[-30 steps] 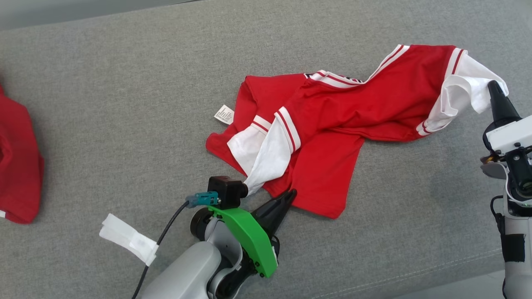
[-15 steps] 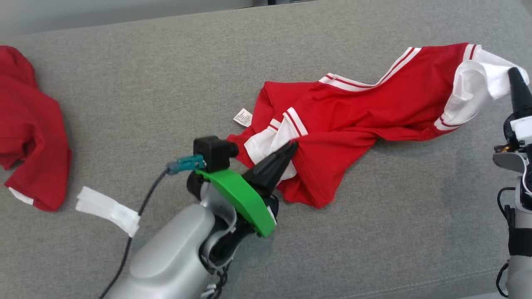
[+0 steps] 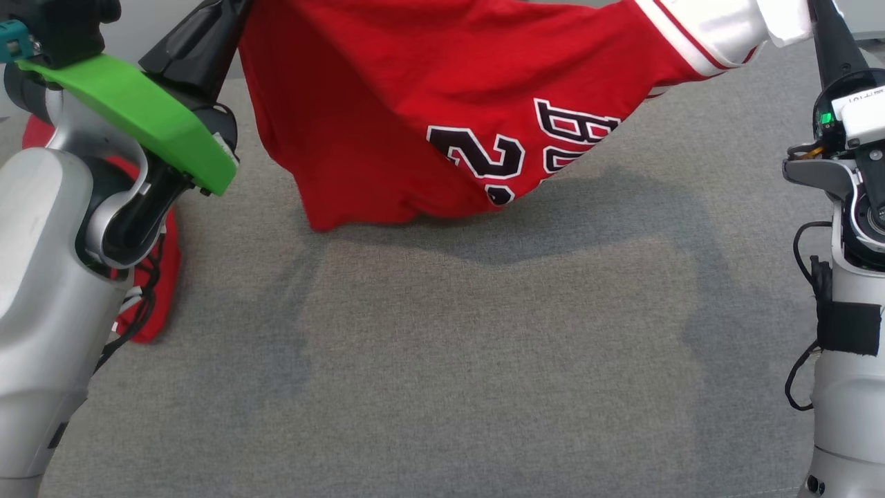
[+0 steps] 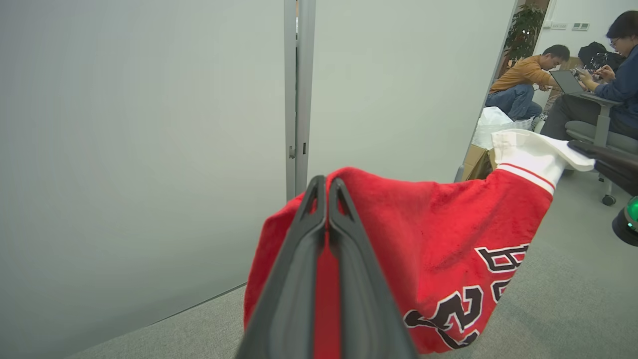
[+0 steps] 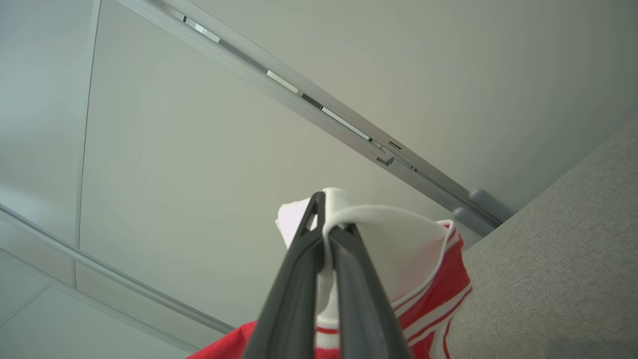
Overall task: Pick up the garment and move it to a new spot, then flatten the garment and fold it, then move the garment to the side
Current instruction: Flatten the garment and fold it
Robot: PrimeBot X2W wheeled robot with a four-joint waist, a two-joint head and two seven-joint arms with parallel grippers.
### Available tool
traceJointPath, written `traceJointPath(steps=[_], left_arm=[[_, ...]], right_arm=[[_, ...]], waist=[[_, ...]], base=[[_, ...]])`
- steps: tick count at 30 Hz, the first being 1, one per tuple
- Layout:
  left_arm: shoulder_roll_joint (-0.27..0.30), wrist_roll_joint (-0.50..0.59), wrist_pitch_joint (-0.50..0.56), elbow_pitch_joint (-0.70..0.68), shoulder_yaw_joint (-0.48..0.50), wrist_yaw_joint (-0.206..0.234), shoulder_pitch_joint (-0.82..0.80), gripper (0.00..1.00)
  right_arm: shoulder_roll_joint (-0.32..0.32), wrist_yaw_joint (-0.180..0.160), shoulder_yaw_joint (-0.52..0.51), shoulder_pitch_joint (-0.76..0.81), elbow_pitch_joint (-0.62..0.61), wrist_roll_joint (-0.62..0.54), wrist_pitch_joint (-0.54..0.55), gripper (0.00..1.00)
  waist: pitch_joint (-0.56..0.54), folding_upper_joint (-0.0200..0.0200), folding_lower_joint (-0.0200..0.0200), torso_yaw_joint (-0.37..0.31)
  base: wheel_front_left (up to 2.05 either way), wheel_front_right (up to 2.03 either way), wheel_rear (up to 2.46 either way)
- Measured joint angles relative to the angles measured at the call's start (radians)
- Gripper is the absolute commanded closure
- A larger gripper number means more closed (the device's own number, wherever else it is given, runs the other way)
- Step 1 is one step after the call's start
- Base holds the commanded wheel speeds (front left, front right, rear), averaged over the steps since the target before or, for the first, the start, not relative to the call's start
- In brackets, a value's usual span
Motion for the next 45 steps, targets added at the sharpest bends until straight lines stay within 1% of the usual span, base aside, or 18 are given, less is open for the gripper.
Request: traceJointPath(steps=[2, 4, 7, 8, 9, 14, 18, 21, 27, 30, 32, 34, 35, 37, 39, 42, 44, 45], left_arm=[[0.007, 0.000, 0.010, -0.012, -0.006, 0.000, 0.008, 1.00], [0.034, -0.002, 0.016, -0.034, -0.010, 0.000, 0.045, 1.00], [0.062, -0.019, 0.023, -0.054, -0.034, 0.000, 0.172, 1.00], [0.060, -0.027, 0.026, -0.060, -0.051, 0.001, 0.226, 1.00], [0.060, -0.027, 0.026, -0.060, -0.051, 0.001, 0.226, 1.00], [0.045, -0.079, 0.020, -0.077, -0.094, 0.034, 0.466, 1.00], [0.034, -0.068, -0.037, -0.067, -0.108, 0.067, 0.585, 1.00], [0.034, -0.063, -0.073, -0.060, -0.106, 0.086, 0.645, 1.00], [0.016, -0.055, -0.126, -0.068, -0.122, 0.089, 0.697, 1.00], [0.008, -0.033, -0.150, -0.075, -0.129, 0.089, 0.697, 1.00], [0.001, -0.027, -0.165, -0.078, -0.129, 0.094, 0.699, 0.91], [-0.002, -0.025, -0.175, -0.081, -0.130, 0.098, 0.702, 0.75], [-0.001, -0.023, -0.181, -0.081, -0.129, 0.098, 0.705, 0.74], [0.001, -0.020, -0.192, -0.076, -0.127, 0.107, 0.719, 0.75], [0.006, -0.017, -0.196, -0.070, -0.129, 0.111, 0.730, 0.87], [0.007, -0.012, -0.200, -0.068, -0.132, 0.113, 0.735, 1.00], [0.007, -0.010, -0.204, -0.068, -0.132, 0.114, 0.735, 1.00], [0.007, -0.010, -0.208, -0.068, -0.131, 0.115, 0.735, 1.00]], right_arm=[[-0.002, 0.000, 0.005, 0.017, -0.001, 0.013, 0.001, 1.00], [-0.002, 0.000, 0.013, 0.060, -0.001, 0.026, 0.008, 1.00], [-0.001, -0.001, 0.016, 0.180, 0.017, 0.034, 0.025, 1.00], [0.000, -0.001, 0.009, 0.231, 0.028, 0.034, 0.025, 1.00], [0.000, -0.001, 0.009, 0.231, 0.028, 0.034, 0.025, 1.00], [0.004, -0.002, -0.045, 0.452, 0.075, 0.039, 0.025, 1.00], [0.008, -0.002, -0.056, 0.570, 0.115, 0.040, 0.024, 1.00], [0.011, -0.001, -0.032, 0.608, 0.144, 0.027, 0.022, 1.00], [0.011, 0.004, -0.002, 0.609, 0.157, -0.006, -0.014, 1.00], [0.010, 0.022, 0.013, 0.604, 0.159, -0.007, -0.029, 1.00], [0.010, 0.031, 0.031, 0.602, 0.158, -0.006, -0.031, 1.00], [0.010, 0.046, 0.048, 0.602, 0.158, -0.006, -0.039, 1.00], [0.009, 0.050, 0.057, 0.602, 0.157, -0.006, -0.040, 1.00], [0.010, 0.063, 0.080, 0.599, 0.159, -0.006, -0.040, 1.00], [0.010, 0.069, 0.094, 0.596, 0.158, -0.006, -0.048, 1.00], [0.008, 0.082, 0.104, 0.596, 0.159, -0.021, -0.057, 1.00], [0.009, 0.089, 0.113, 0.596, 0.160, -0.026, -0.062, 1.00], [0.009, 0.090, 0.116, 0.597, 0.161, -0.025, -0.066, 0.95]], waist=[[-0.009, 0.0000, 0.0000, 0.009], [-0.014, 0.0000, 0.0000, 0.015], [-0.011, 0.0000, 0.0000, 0.018], [-0.009, 0.0000, 0.0000, 0.018], [-0.009, 0.0000, 0.0000, 0.018], [0.001, 0.0000, 0.0000, 0.025], [0.003, 0.0000, 0.0000, 0.037], [0.006, 0.0000, 0.0000, 0.034], [0.021, 0.0000, 0.0000, 0.024], [0.026, 0.0000, 0.0000, 0.023], [0.027, 0.0000, 0.0000, 0.023], [0.027, 0.0000, 0.0000, 0.024], [0.027, 0.0000, 0.0000, 0.024], [0.025, 0.0000, 0.0000, 0.022], [0.023, 0.0000, 0.0000, 0.018], [0.022, 0.0000, 0.0000, 0.014], [0.021, 0.0000, 0.0000, 0.012], [0.021, 0.0000, 0.0000, 0.010]], base=[[0.00, 0.00, 0.00], [0.00, 0.00, 0.00], [0.00, 0.00, 0.00], [0.00, 0.00, 0.00], [0.00, 0.00, 0.00], [0.00, 0.00, 0.00], [0.00, 0.00, 0.00], [0.00, 0.00, 0.00], [0.00, 0.00, 0.00], [0.00, 0.00, 0.00], [0.00, 0.00, 0.00], [0.00, 0.00, 0.00], [0.00, 0.00, 0.00], [0.00, 0.00, 0.00], [0.00, 0.00, 0.00], [0.00, 0.00, 0.00], [0.00, 0.00, 0.00], [0.00, 0.00, 0.00]])
